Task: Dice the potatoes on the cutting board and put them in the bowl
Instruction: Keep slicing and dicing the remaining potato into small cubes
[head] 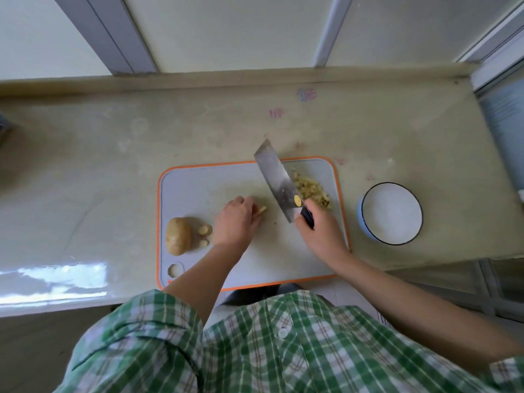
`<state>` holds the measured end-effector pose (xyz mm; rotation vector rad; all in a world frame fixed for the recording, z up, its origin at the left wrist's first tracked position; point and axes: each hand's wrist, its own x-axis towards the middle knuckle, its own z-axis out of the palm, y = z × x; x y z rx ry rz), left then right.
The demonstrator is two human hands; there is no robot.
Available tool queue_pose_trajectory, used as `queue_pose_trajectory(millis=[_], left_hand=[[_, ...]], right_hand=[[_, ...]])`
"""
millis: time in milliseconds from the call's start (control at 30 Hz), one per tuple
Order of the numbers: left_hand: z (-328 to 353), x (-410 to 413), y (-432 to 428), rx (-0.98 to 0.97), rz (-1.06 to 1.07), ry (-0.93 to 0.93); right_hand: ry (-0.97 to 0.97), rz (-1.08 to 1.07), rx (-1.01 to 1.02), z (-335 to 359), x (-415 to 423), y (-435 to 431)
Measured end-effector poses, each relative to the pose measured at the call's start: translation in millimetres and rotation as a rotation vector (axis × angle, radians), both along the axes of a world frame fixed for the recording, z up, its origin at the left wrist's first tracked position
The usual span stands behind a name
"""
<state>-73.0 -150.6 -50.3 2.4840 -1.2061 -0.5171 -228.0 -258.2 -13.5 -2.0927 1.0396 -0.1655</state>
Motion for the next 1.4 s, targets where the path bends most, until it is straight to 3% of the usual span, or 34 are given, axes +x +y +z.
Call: queue_pose_trajectory(millis=[467, 800, 1100, 1400], left_hand=[[-1, 1, 9, 0.035, 0.089, -0.004], [-1, 1, 5, 0.042, 0.05, -0.055], [0, 2, 4, 0.042, 0.08, 0.01], [0, 1, 8, 0.004, 0.129, 0.062]], right_hand=[[0.158, 0.279, -0.188, -12, 19, 18], [0.015, 0.209, -0.141, -6, 17, 14], [0.123, 0.265, -0.165, -15, 24, 24], [0.055, 0.253, -0.166, -2, 24, 21]])
